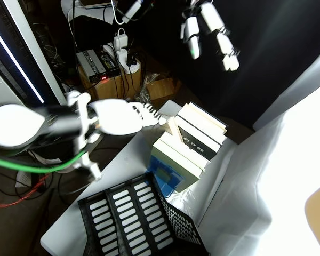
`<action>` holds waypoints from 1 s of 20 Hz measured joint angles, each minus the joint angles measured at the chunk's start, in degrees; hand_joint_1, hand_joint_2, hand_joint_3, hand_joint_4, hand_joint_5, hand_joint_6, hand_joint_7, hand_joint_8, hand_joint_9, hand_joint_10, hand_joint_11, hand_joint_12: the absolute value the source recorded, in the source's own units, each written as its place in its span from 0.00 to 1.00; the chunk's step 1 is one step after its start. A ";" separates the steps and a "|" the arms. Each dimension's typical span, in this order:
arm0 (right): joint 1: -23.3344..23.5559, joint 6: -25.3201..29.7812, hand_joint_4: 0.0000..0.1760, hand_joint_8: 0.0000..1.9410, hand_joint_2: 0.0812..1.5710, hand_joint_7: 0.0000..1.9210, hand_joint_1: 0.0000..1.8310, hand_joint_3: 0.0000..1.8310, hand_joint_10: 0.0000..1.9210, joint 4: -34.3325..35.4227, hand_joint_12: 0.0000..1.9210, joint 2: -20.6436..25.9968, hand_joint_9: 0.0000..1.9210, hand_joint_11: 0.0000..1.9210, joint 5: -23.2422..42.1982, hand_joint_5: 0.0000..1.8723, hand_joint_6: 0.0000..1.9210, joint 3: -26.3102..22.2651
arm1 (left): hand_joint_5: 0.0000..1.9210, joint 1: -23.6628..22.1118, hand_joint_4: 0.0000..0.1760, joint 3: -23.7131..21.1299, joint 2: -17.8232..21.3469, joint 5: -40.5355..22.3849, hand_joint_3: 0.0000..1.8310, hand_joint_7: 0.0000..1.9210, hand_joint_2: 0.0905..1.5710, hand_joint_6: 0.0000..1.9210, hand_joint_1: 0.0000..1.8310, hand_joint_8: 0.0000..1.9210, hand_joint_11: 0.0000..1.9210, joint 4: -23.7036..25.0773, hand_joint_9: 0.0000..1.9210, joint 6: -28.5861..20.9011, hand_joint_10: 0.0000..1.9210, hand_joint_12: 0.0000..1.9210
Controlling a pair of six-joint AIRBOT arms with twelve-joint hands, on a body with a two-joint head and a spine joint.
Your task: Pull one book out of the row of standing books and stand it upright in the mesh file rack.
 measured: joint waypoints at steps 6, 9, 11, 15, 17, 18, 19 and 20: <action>1.66 2.03 0.42 0.00 0.63 0.00 0.36 0.00 0.00 -8.04 0.00 -5.07 0.00 0.00 -1.55 0.00 0.00 2.93 | 0.10 1.84 0.05 -0.35 0.02 -2.25 0.00 0.05 0.88 0.01 0.52 0.00 0.00 -1.92 0.00 -0.04 0.00 0.00; 1.77 2.08 0.40 0.00 0.61 0.00 0.39 0.00 0.00 -12.44 0.00 -8.20 0.00 0.00 -3.21 0.00 0.00 3.72 | 0.10 3.61 0.16 -0.35 0.37 -3.93 0.00 0.05 0.90 0.00 0.49 0.00 0.01 -4.13 0.00 -0.04 0.00 0.01; 2.03 2.03 0.31 0.00 0.68 0.00 0.29 0.02 0.00 -13.22 0.00 -9.51 0.00 0.00 -2.99 0.00 0.00 3.93 | 0.08 4.87 0.30 -0.83 0.90 -4.96 0.01 0.03 0.92 0.00 0.43 0.00 0.00 -5.70 0.00 -0.04 0.00 0.00; 2.03 2.08 0.22 0.00 0.65 0.00 0.37 0.00 0.00 -15.43 0.00 -10.93 0.00 0.00 -4.57 0.00 0.00 4.72 | 0.07 6.51 0.46 -0.81 1.62 -6.54 0.03 0.02 0.96 0.00 0.30 0.00 0.00 -8.90 0.00 0.02 0.00 0.00; 2.03 2.08 0.04 0.00 0.62 0.00 0.45 0.00 0.00 -16.74 0.00 -11.45 0.00 0.01 -5.51 0.00 0.00 4.98 | 0.07 6.51 0.39 -0.83 1.66 -7.52 0.04 0.02 0.97 0.00 0.27 0.00 0.00 -8.94 0.00 -0.02 0.00 0.00; 2.01 2.08 0.00 0.00 0.62 0.00 0.43 0.00 0.00 -17.05 0.00 -11.85 0.00 0.00 -5.86 0.00 0.00 5.20 | 0.06 6.67 0.37 -0.83 1.66 -7.74 0.05 0.01 0.99 0.00 0.25 0.00 0.00 -9.01 0.00 -0.02 0.00 0.00; 1.99 2.05 0.05 0.00 0.63 0.00 0.43 0.00 0.00 -17.18 0.00 -12.24 0.00 0.00 -6.14 0.00 0.00 5.35 | 0.07 6.99 0.33 -0.83 1.66 -8.15 0.05 0.01 0.98 0.00 0.26 0.00 0.00 -9.11 0.00 -0.04 0.00 0.00; 1.90 2.08 0.13 0.00 0.65 0.00 0.40 0.00 0.00 -17.51 0.00 -12.48 0.00 0.00 -6.36 0.00 0.00 5.42 | 0.06 7.45 0.31 -1.05 1.68 -8.39 0.05 0.01 0.97 0.00 0.27 0.00 0.00 -9.64 0.00 -0.04 0.00 0.00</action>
